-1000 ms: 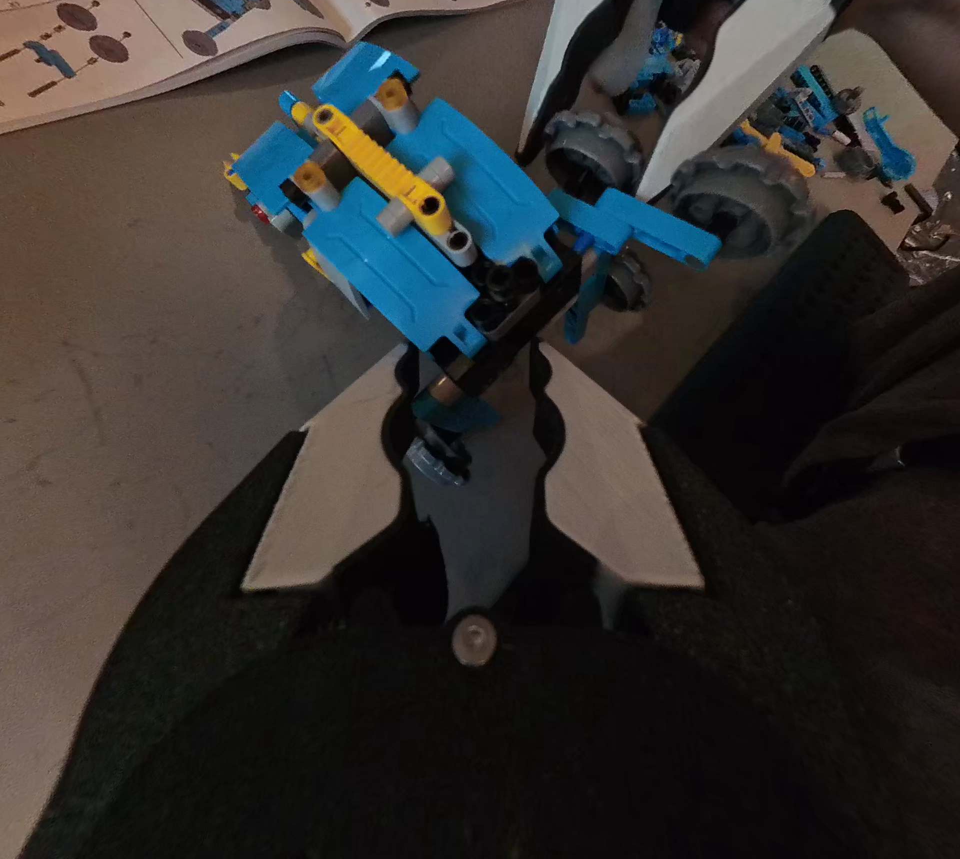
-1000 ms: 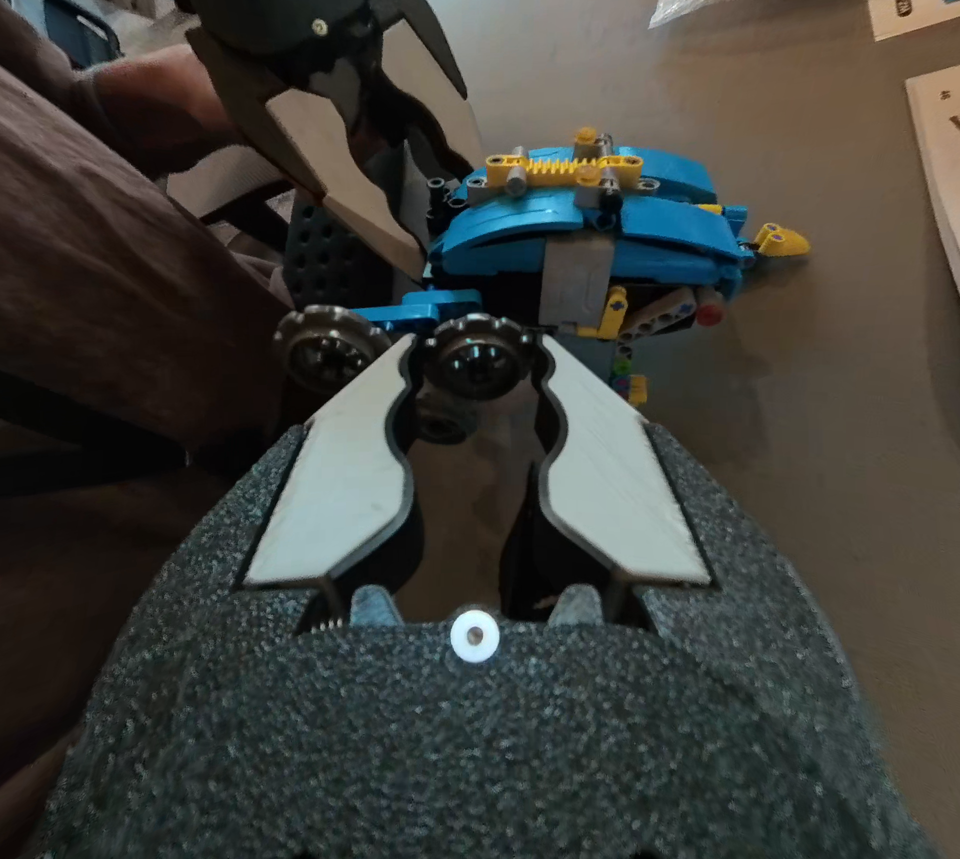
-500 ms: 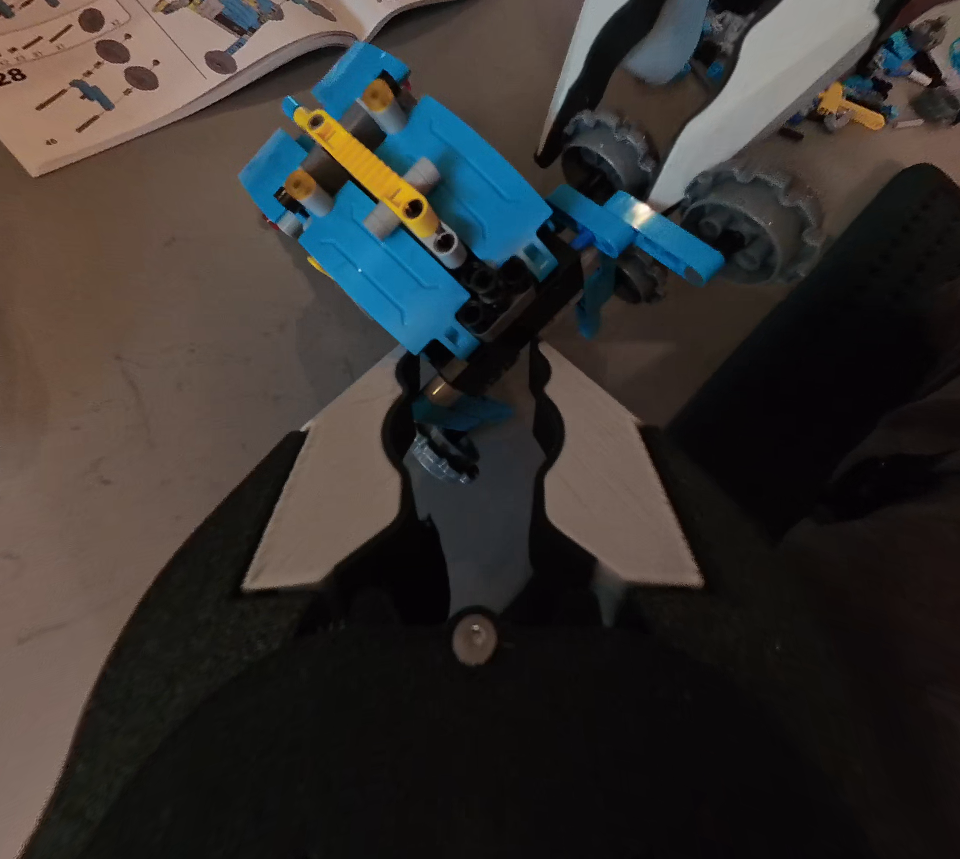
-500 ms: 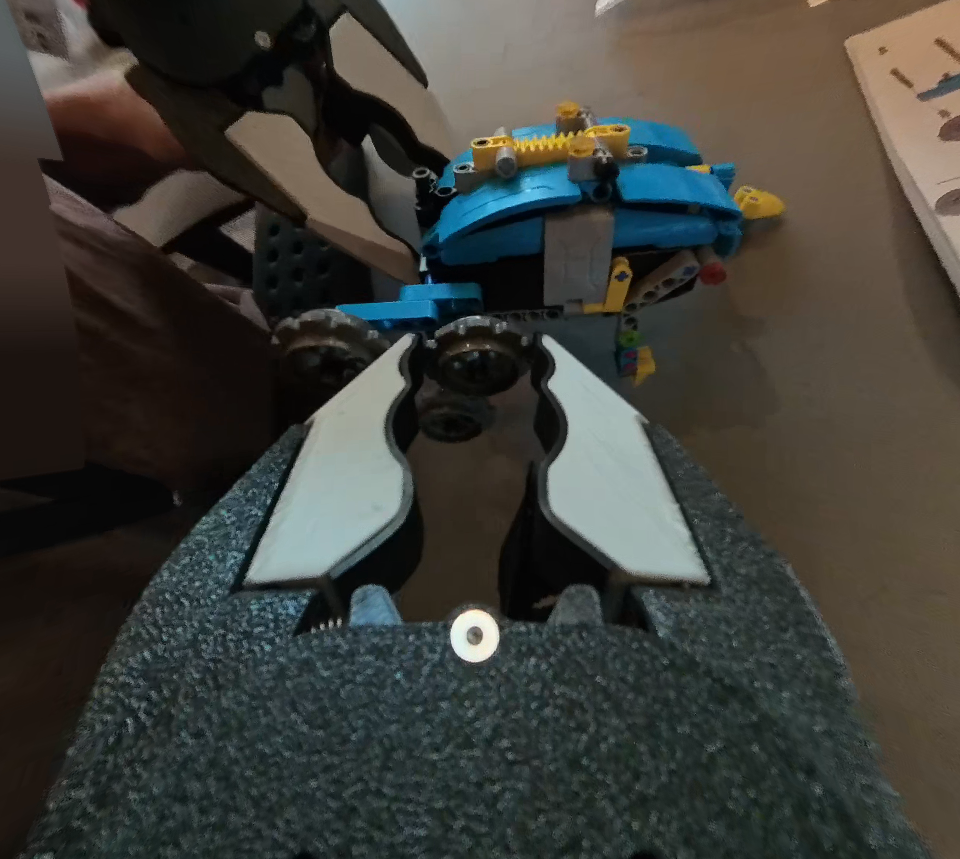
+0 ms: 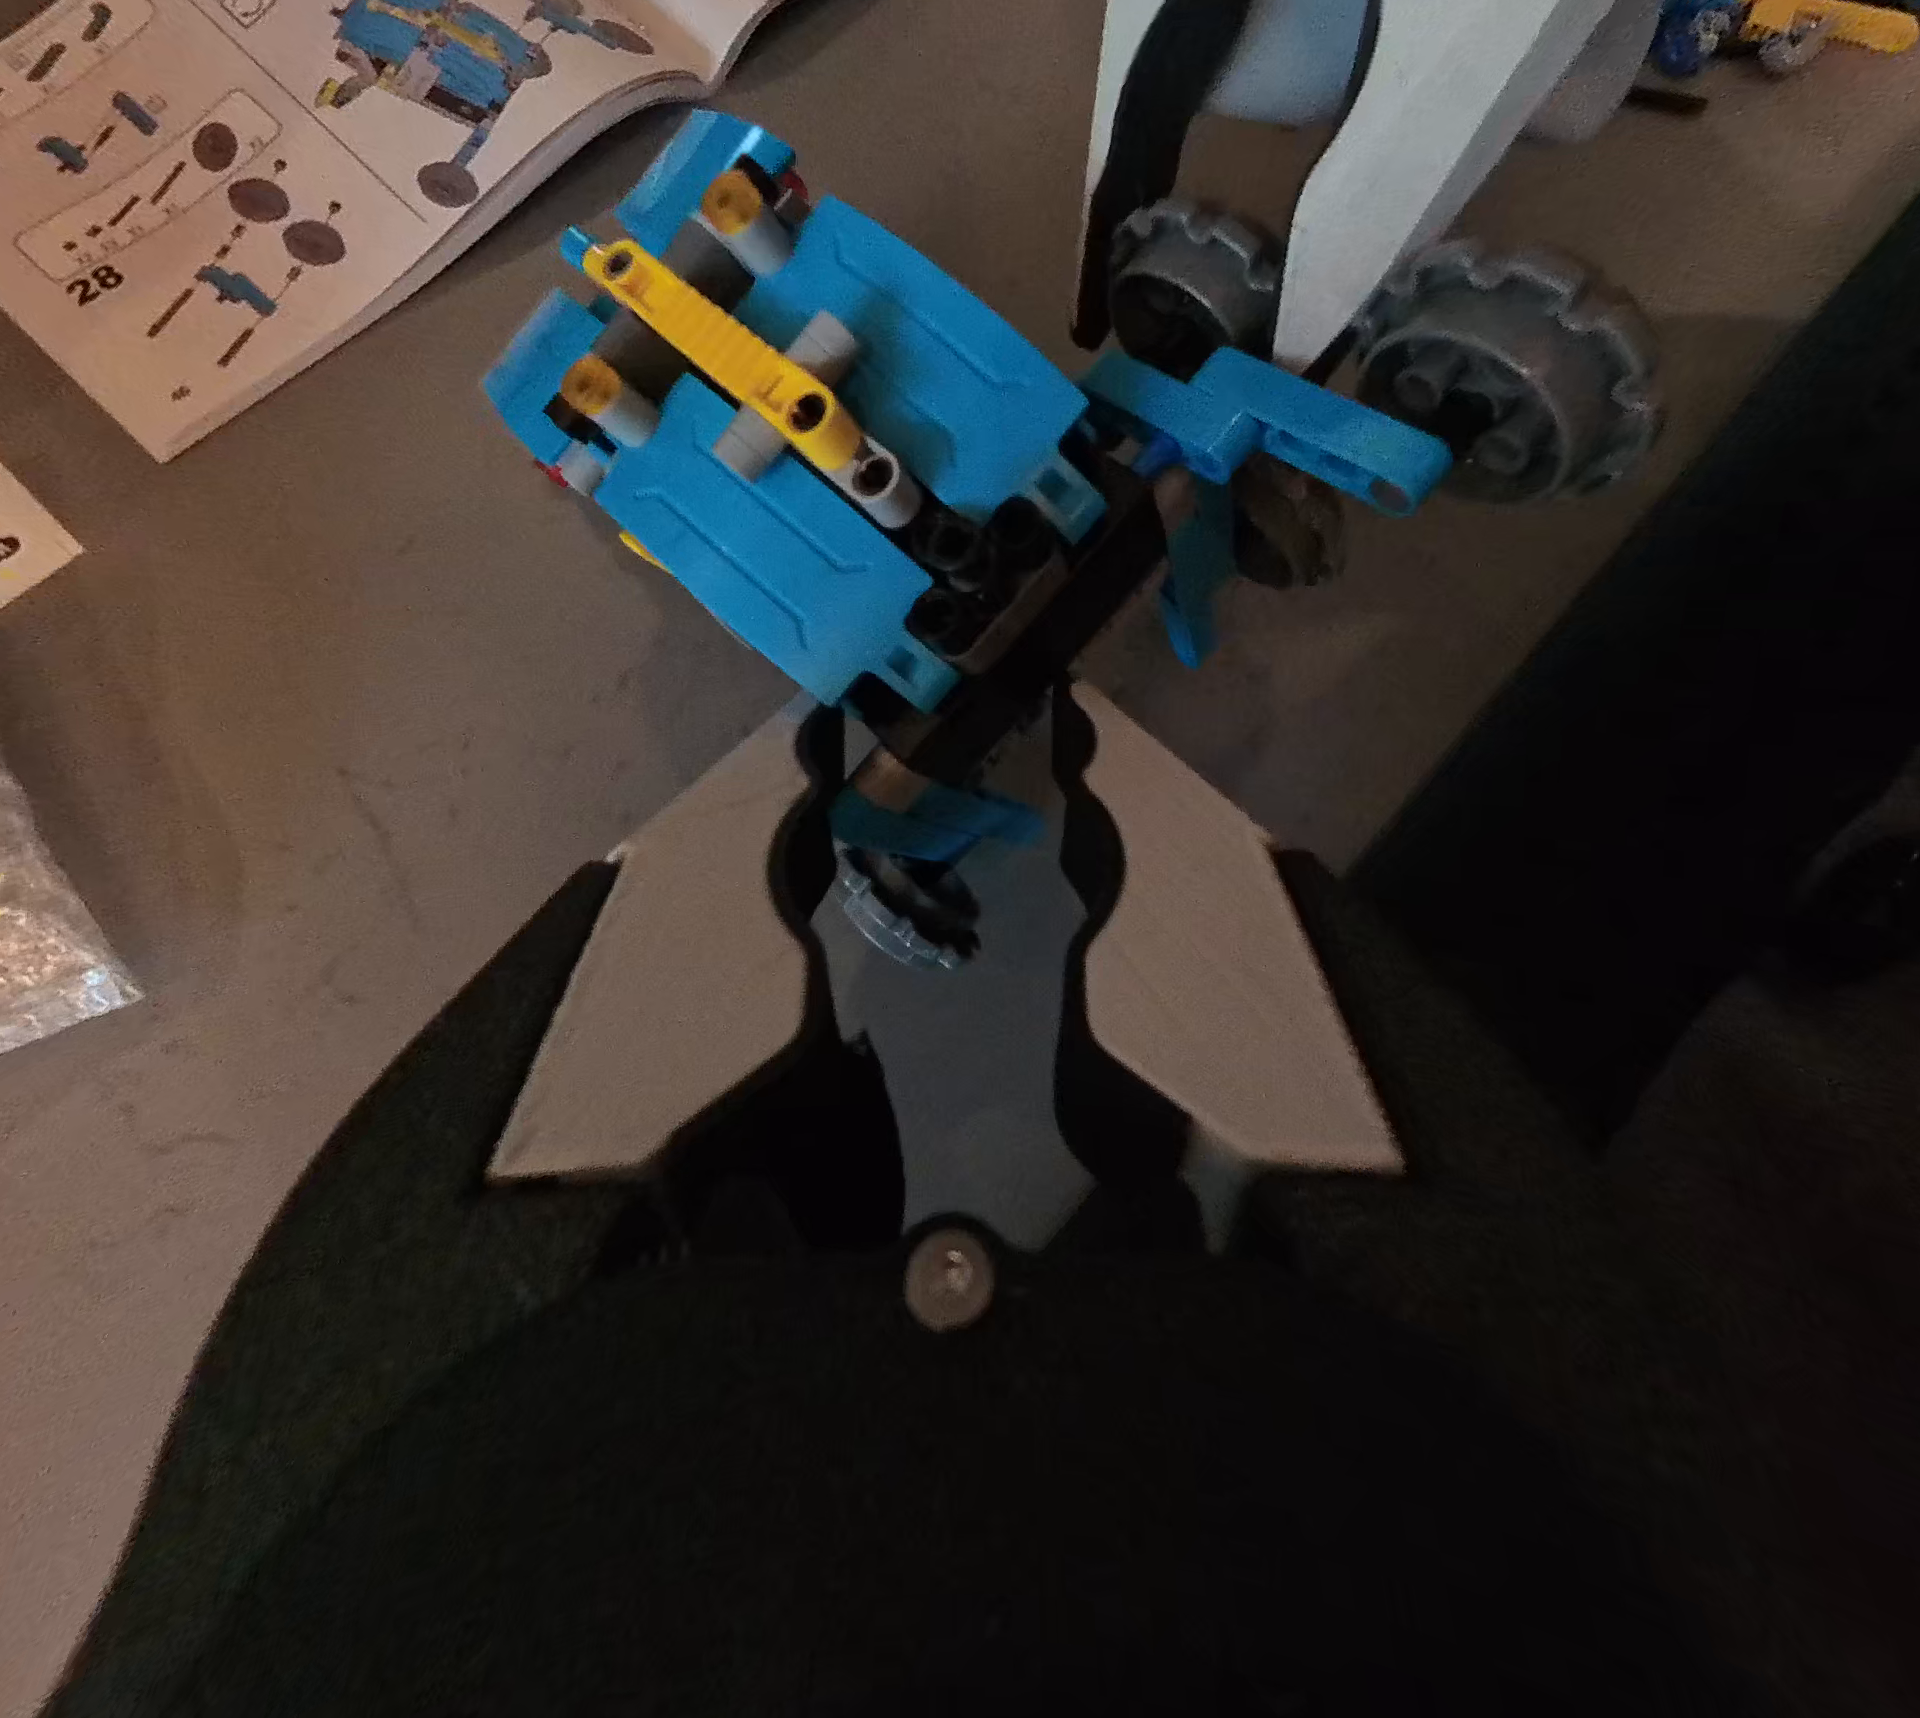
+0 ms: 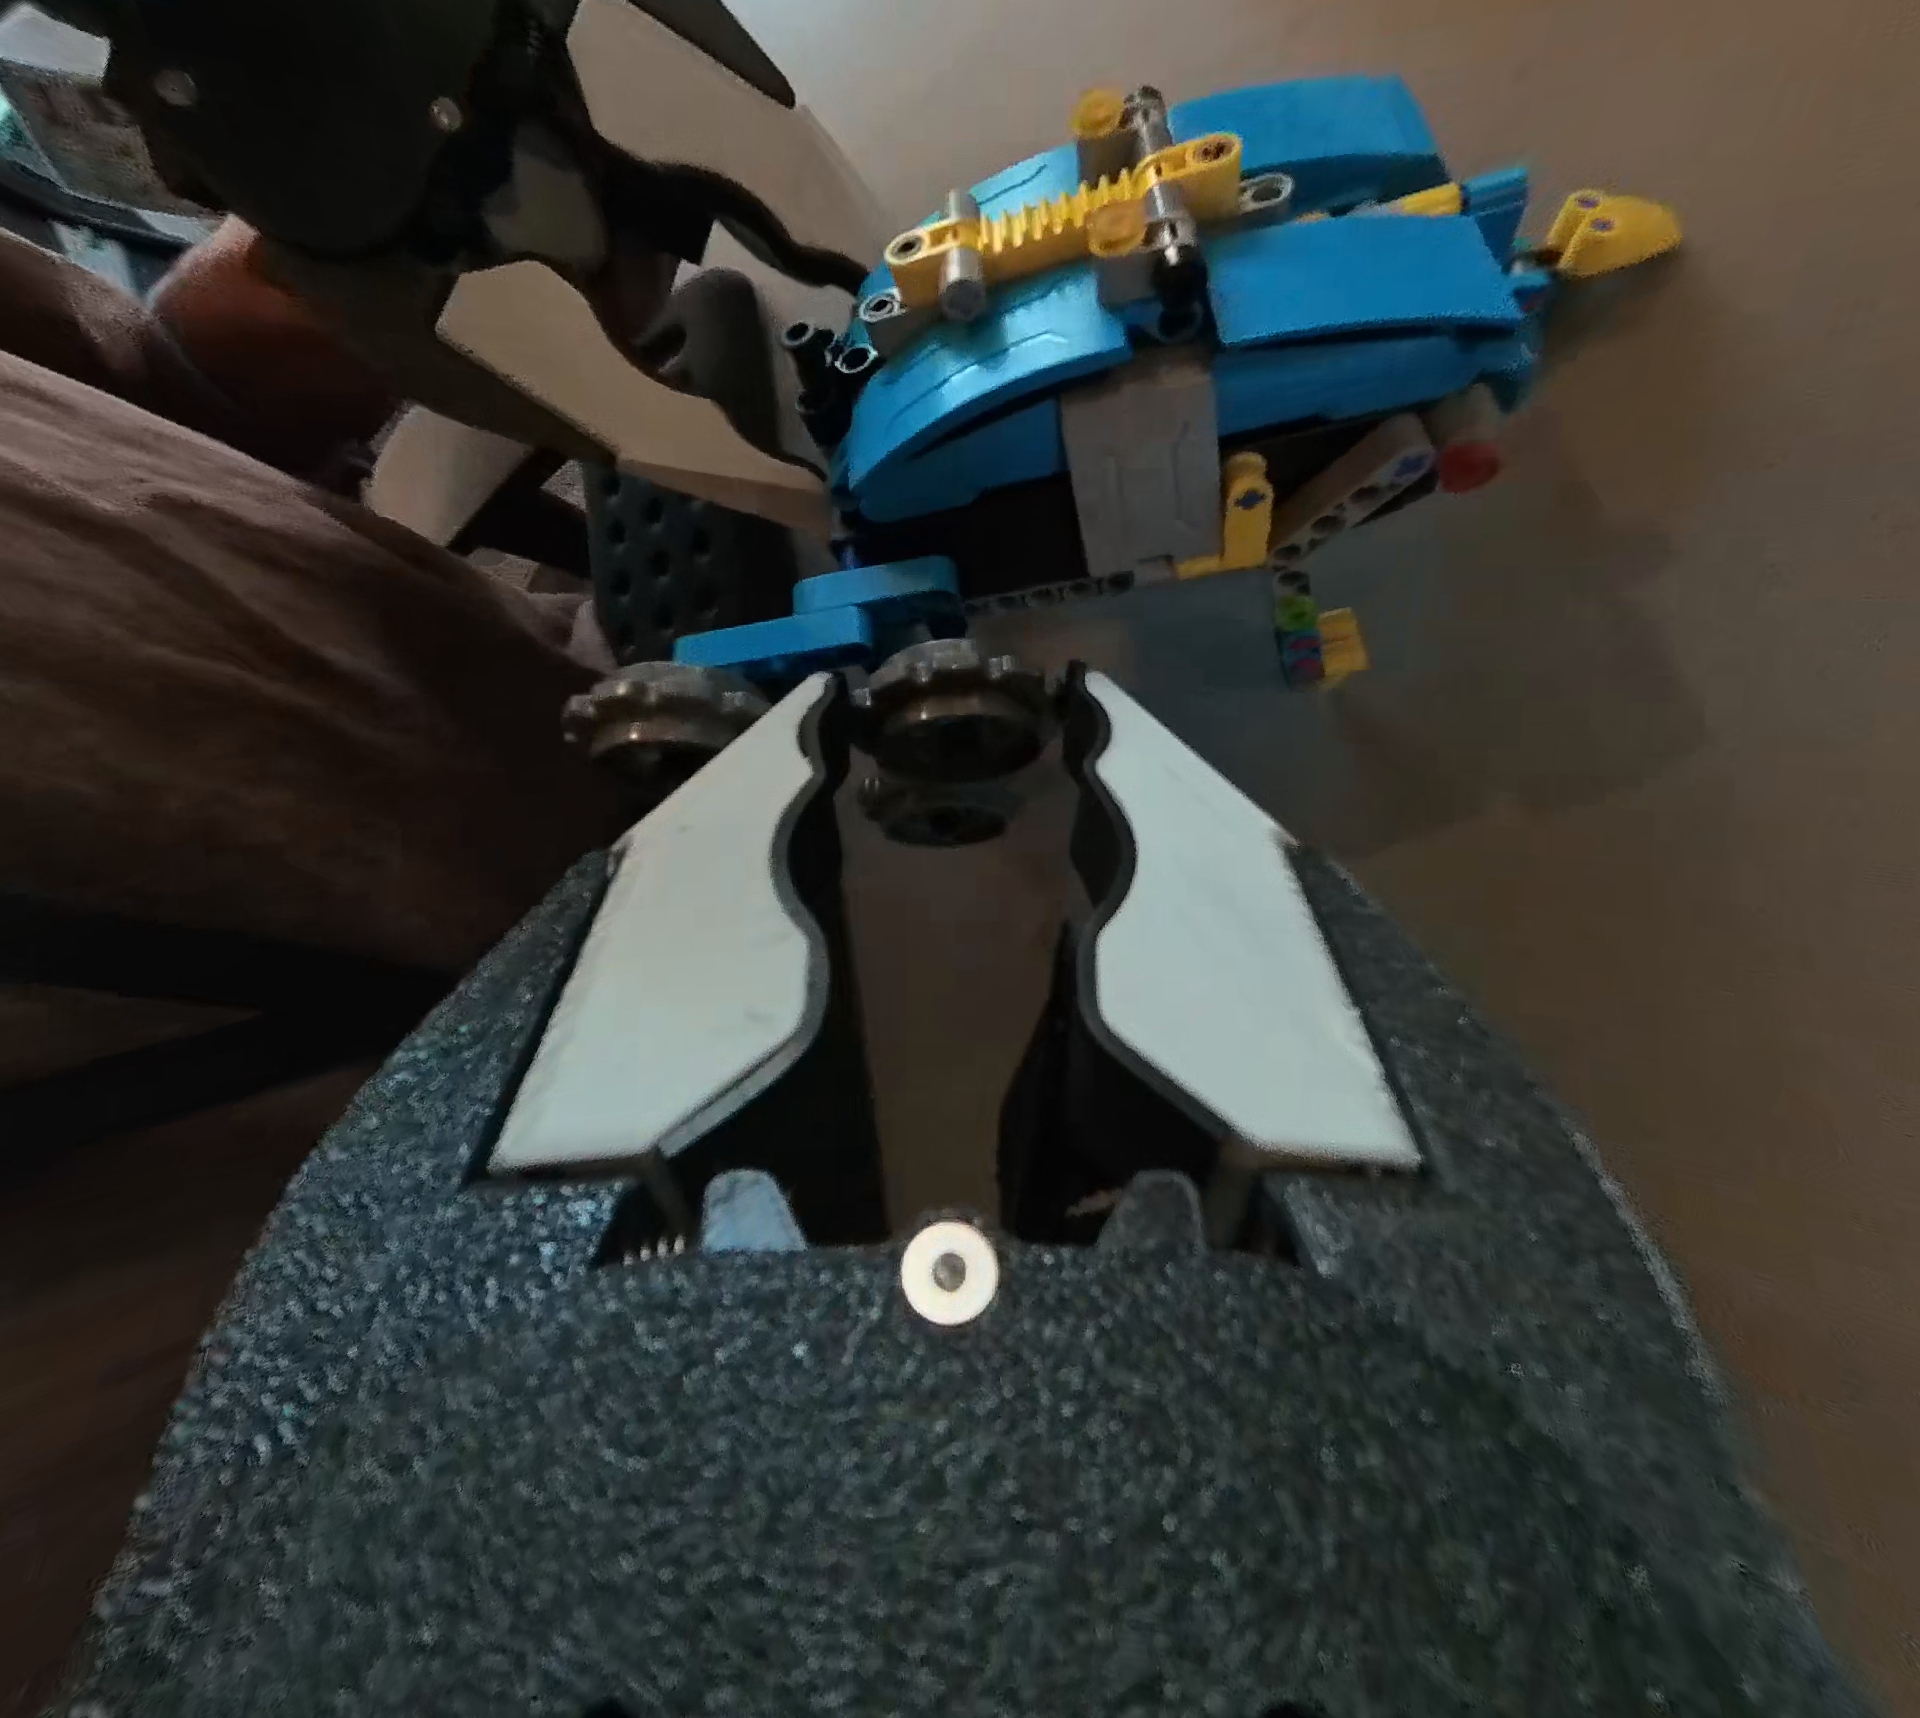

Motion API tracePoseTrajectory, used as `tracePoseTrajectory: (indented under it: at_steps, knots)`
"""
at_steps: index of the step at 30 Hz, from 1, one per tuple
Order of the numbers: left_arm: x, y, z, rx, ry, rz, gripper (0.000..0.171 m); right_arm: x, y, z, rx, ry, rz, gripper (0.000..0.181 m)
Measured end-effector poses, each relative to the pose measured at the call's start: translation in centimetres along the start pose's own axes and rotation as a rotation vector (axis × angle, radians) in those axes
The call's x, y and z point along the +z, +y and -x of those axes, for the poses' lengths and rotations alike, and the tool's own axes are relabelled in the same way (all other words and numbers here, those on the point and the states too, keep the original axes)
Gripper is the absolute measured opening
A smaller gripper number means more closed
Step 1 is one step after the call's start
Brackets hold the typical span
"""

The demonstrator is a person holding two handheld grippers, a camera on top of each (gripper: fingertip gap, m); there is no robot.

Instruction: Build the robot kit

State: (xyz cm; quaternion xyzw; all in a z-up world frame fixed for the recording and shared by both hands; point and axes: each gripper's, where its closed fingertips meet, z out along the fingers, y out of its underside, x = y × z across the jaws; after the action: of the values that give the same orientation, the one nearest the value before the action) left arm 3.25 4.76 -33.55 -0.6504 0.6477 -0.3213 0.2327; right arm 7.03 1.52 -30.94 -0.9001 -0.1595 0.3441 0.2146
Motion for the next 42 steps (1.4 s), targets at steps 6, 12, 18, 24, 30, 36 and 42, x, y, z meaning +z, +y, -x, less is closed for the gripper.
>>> tracePoseTrajectory:
  at_steps: [6,12,18,24,30,36,42]
  knots:
    - [0.1,0.0,-0.3,-0.032,0.021,0.014,0.048,0.0,0.2,-0.2,-0.021,0.026,0.016,0.041]
    - [-1.1,-1.0,-2.7,-0.280,0.239,0.016,0.102,0.3,-0.1,0.2,-0.043,0.069,0.012,0.041]
    - [-1.4,-2.0,-2.3,-0.465,0.291,-0.007,0.104,0.6,-0.5,0.4,-0.055,0.125,-0.003,0.042]
    - [-2.2,-2.0,-2.0,-0.556,0.395,-0.007,0.103,0.7,-0.8,0.9,-0.050,0.137,-0.039,0.042]
    - [-2.4,-1.9,-1.8,-0.548,0.440,0.031,0.103,0.7,-1.2,1.0,-0.065,0.169,-0.074,0.042]
    - [-3.1,-1.5,-2.2,-0.488,0.532,0.100,0.112,1.0,-1.5,1.2,-0.042,0.142,-0.102,0.042]
    - [-3.4,-2.0,-1.7,-0.509,0.570,0.138,0.111,1.4,-1.1,1.2,-0.058,0.169,-0.093,0.041]
